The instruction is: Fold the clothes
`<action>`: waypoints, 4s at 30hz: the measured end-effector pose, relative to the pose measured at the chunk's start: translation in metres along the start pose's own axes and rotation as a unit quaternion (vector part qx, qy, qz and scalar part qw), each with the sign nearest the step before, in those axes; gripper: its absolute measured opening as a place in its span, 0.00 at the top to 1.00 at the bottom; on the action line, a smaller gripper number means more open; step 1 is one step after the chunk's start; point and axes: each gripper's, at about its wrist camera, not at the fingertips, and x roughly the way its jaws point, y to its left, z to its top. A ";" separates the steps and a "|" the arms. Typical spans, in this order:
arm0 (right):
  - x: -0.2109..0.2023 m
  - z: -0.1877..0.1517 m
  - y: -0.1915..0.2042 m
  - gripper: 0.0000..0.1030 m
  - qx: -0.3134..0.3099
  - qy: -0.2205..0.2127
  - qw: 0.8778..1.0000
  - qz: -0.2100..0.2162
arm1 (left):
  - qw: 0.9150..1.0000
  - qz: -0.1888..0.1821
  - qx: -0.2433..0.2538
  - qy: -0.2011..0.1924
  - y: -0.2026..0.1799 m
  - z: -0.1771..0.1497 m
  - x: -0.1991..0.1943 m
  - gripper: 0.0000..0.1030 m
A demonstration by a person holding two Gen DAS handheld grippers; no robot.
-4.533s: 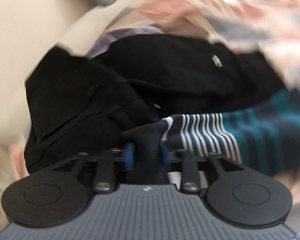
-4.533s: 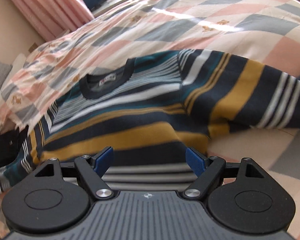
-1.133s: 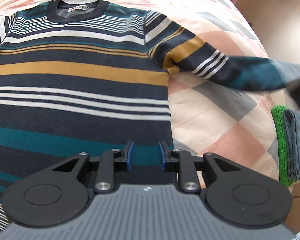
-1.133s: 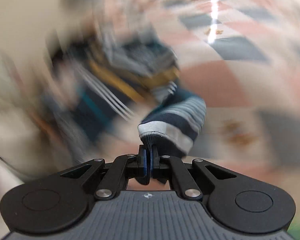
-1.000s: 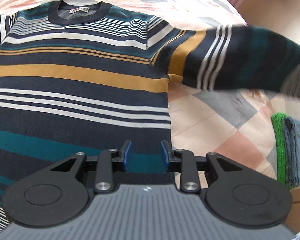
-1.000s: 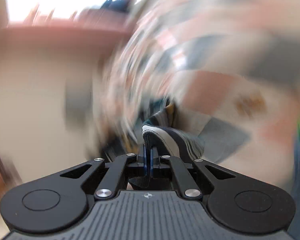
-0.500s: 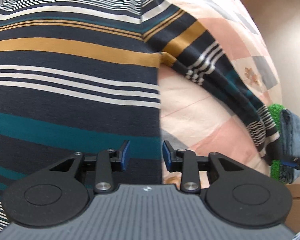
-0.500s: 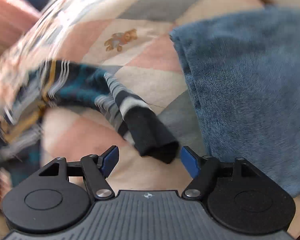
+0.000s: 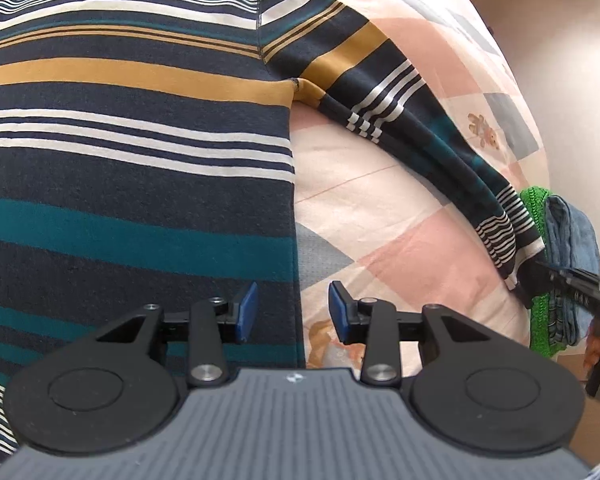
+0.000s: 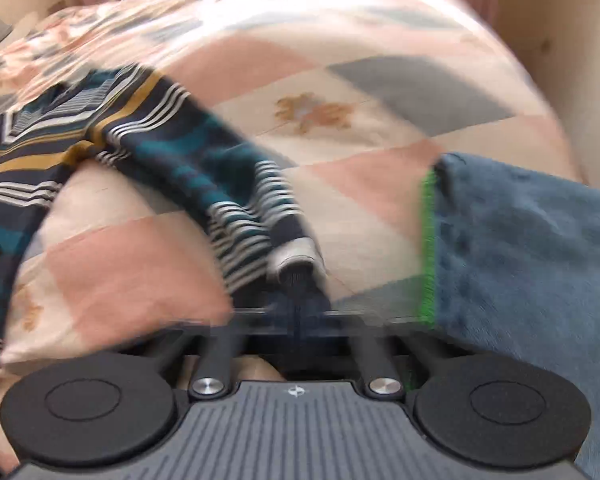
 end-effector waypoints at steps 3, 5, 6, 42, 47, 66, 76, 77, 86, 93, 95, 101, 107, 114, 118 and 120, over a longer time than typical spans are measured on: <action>-0.031 0.031 -0.041 0.98 0.128 -0.040 0.991 0.019 | 1.000 -0.001 0.003 -0.010 0.003 -0.003 -0.010 0.68; -0.040 0.042 -0.073 0.98 0.201 -0.022 0.979 -0.026 | 1.000 0.000 -0.006 -0.013 0.009 -0.007 -0.015 0.67; -0.038 0.046 -0.080 0.91 0.198 -0.005 0.979 -0.056 | 1.000 0.002 -0.014 -0.013 0.012 -0.009 -0.015 0.67; 0.035 -0.025 0.027 0.58 0.258 -0.045 0.927 -0.268 | 0.998 0.002 -0.060 -0.029 0.066 -0.075 -0.081 0.63; 0.001 -0.028 0.098 0.51 0.211 -0.100 0.943 -0.237 | 0.994 0.067 -0.060 -0.064 0.112 -0.091 -0.121 0.63; 0.044 -0.198 0.428 0.31 0.018 0.069 0.993 -0.095 | 0.990 0.130 0.050 0.032 0.317 -0.166 -0.136 0.59; -0.059 -0.137 0.473 0.19 0.120 0.031 0.990 -0.067 | 0.987 0.152 0.043 0.018 0.280 -0.130 -0.238 0.46; -0.068 -0.128 0.480 0.16 0.119 0.020 0.991 -0.062 | 0.988 0.150 0.046 -0.002 0.269 -0.122 -0.252 0.42; -0.135 -0.086 0.511 0.05 0.138 -0.038 0.989 0.019 | 0.985 0.146 0.038 -0.083 0.199 -0.104 -0.340 0.31; -0.165 -0.094 0.505 0.02 0.108 -0.036 0.993 0.003 | 0.978 0.174 0.032 -0.107 0.164 -0.133 -0.358 0.27; -0.171 -0.101 0.501 0.02 0.094 -0.037 0.995 -0.005 | 0.975 0.186 0.035 -0.118 0.151 -0.143 -0.359 0.25; -0.194 -0.126 0.488 0.02 0.050 -0.045 0.998 -0.022 | 0.971 0.198 0.040 -0.129 0.117 -0.176 -0.364 0.22; -0.206 -0.145 0.473 0.02 0.033 -0.035 0.999 -0.019 | 0.970 0.202 0.035 -0.130 0.093 -0.208 -0.363 0.21; -0.215 -0.156 0.463 0.02 0.026 -0.028 0.999 -0.013 | 0.968 0.211 0.028 -0.136 0.080 -0.229 -0.367 0.18; -0.219 -0.159 0.462 0.02 0.019 -0.027 0.999 -0.012 | 0.966 0.216 0.025 -0.137 0.077 -0.235 -0.370 0.17; -0.220 -0.161 0.462 0.02 0.015 -0.026 0.999 -0.012 | 0.966 0.217 0.024 -0.137 0.075 -0.237 -0.370 0.17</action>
